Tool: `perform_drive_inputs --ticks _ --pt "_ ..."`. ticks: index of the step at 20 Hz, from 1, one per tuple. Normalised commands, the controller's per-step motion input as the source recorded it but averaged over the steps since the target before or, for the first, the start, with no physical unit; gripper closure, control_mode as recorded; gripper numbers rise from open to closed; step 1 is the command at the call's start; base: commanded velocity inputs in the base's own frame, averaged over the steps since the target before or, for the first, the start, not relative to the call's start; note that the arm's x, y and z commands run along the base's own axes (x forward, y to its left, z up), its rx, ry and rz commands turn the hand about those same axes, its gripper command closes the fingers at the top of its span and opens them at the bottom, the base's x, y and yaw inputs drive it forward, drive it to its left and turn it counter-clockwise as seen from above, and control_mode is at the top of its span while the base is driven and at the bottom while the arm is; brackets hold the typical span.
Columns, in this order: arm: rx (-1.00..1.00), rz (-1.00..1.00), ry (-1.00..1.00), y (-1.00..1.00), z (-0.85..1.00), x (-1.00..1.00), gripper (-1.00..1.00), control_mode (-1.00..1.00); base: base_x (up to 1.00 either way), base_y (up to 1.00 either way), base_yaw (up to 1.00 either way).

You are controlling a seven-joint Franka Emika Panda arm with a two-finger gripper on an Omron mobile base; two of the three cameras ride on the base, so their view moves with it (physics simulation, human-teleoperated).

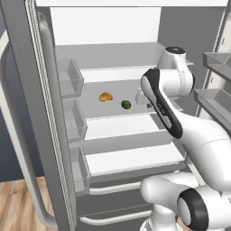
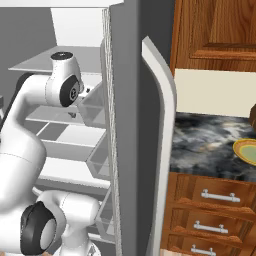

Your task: Pick avocado from the fridge and place it on the plate on the counter.

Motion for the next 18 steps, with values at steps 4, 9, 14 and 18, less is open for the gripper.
perform_drive_inputs --ticks 4,9,14,18 --pt "0.0 0.04 0.0 0.18 0.0 0.0 -1.0 -1.0 0.0 0.0 0.0" --pt "-0.02 -0.02 -0.12 0.3 -0.42 0.18 -1.0 -1.0 0.0 0.0 0.0" --pt "0.0 -0.01 -0.14 0.01 -0.22 0.24 -1.0 -1.0 0.0 0.0 0.0" --pt "0.0 0.0 -0.26 -0.01 -0.3 0.34 -1.0 -1.0 0.0 0.0 0.0"
